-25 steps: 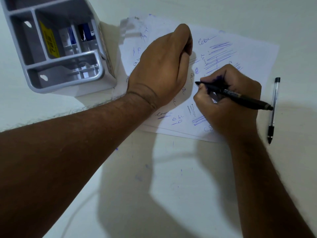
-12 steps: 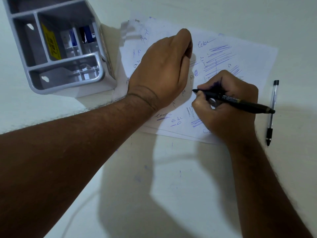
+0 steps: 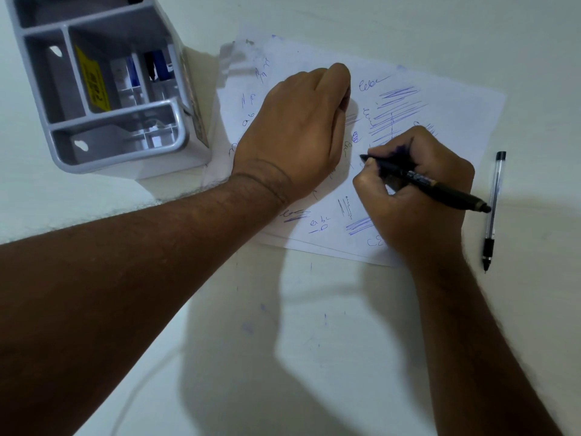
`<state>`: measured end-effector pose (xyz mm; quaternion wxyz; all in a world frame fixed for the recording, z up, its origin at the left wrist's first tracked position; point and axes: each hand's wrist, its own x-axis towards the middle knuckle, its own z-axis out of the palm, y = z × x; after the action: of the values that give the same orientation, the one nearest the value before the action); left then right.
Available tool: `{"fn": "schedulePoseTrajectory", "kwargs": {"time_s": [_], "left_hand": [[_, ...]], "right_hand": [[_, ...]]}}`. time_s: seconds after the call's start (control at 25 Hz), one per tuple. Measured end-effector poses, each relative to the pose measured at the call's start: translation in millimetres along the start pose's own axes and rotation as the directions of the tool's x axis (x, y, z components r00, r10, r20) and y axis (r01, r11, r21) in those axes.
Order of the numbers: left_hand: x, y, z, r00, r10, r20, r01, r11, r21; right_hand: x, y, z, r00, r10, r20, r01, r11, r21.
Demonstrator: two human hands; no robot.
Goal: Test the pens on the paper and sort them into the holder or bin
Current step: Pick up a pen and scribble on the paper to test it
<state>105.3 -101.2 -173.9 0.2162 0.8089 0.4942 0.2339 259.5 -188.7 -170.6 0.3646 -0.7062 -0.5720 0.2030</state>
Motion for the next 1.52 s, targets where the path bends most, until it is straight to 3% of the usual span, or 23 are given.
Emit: {"fn": "schedulePoseTrajectory", "kwargs": {"time_s": [0.4, 0.84, 0.96, 1.24, 1.52], "left_hand": [[-0.3, -0.6, 0.0, 1.0, 0.014, -0.008, -0.014, 1.0, 0.018], [-0.1, -2.5, 2.2, 1.0, 0.019, -0.008, -0.019, 0.999, 0.039], [0.0, -1.7, 2.1, 1.0, 0.029, 0.0, -0.029, 0.999, 0.037], [0.2, -0.2, 1.5, 0.998, 0.042, 0.044, -0.045, 0.997, 0.06], [-1.7, 7.3, -7.0, 0.995, -0.047, 0.092, 0.046, 0.999, 0.007]], "right_hand": [[-8.0, -0.6, -5.7, 0.987, -0.102, 0.123, 0.101, 0.995, 0.014], [-3.6, 3.9, -2.1, 1.0, -0.017, -0.004, 0.017, 0.998, 0.057], [-3.5, 3.6, -3.3, 1.0, -0.004, 0.025, 0.001, 0.993, 0.117], [11.5, -3.8, -13.8, 0.961, 0.234, 0.146, -0.274, 0.875, 0.399], [26.5, -27.8, -60.8, 0.873, 0.357, 0.332, -0.465, 0.815, 0.346]]}}
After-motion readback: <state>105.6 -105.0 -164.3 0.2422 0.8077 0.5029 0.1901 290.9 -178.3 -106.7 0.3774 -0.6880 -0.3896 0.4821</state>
